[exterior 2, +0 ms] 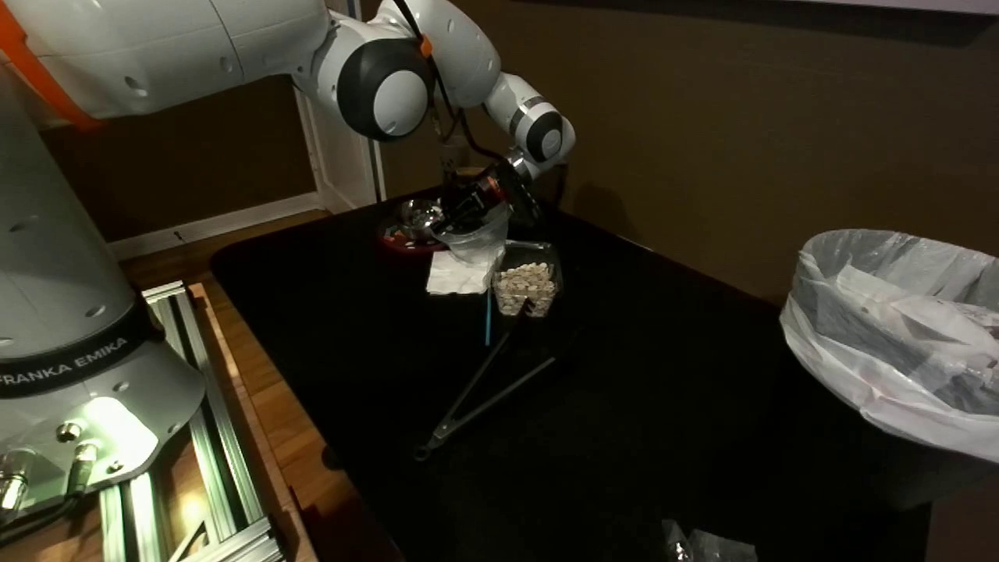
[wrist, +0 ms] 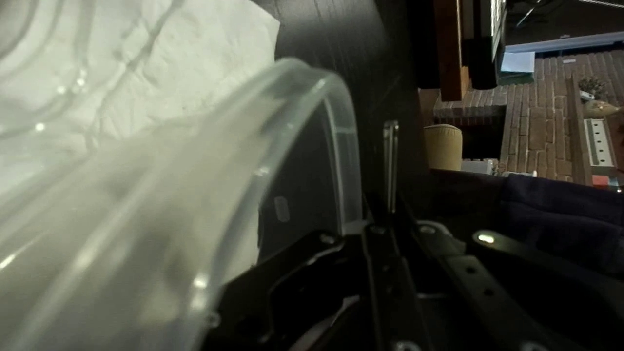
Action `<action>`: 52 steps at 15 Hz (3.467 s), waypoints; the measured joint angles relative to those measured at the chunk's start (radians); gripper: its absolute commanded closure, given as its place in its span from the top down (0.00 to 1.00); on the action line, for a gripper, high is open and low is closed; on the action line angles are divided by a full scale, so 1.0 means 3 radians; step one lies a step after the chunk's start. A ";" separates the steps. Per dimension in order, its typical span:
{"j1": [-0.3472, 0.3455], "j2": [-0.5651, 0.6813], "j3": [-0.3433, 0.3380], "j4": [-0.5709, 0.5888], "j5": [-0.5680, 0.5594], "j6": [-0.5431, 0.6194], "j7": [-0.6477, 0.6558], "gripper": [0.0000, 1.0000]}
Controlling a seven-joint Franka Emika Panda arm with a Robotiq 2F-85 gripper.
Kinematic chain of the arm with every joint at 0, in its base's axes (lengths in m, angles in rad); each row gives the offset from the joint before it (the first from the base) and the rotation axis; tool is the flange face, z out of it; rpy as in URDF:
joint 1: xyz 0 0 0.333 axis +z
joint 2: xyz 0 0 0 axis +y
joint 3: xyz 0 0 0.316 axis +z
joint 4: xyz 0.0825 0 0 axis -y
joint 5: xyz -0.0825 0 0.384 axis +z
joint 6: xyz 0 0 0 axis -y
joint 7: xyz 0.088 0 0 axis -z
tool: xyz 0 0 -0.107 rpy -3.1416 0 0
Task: Use the spoon to transfer some contents from the right bowl to the silver bowl
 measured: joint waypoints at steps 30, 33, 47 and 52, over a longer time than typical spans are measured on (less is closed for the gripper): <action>-0.0002 -0.2286 -0.0007 -0.3992 -0.0526 0.4139 0.0052 0.01; -0.0011 -0.2726 -0.0009 -0.4483 -0.0616 0.4378 0.0212 0.01; 0.0135 -0.3217 -0.0383 -0.4683 -0.1719 0.4325 0.2049 0.01; 0.0403 -0.3199 -0.0419 -0.4208 -0.2198 0.3627 0.2777 0.01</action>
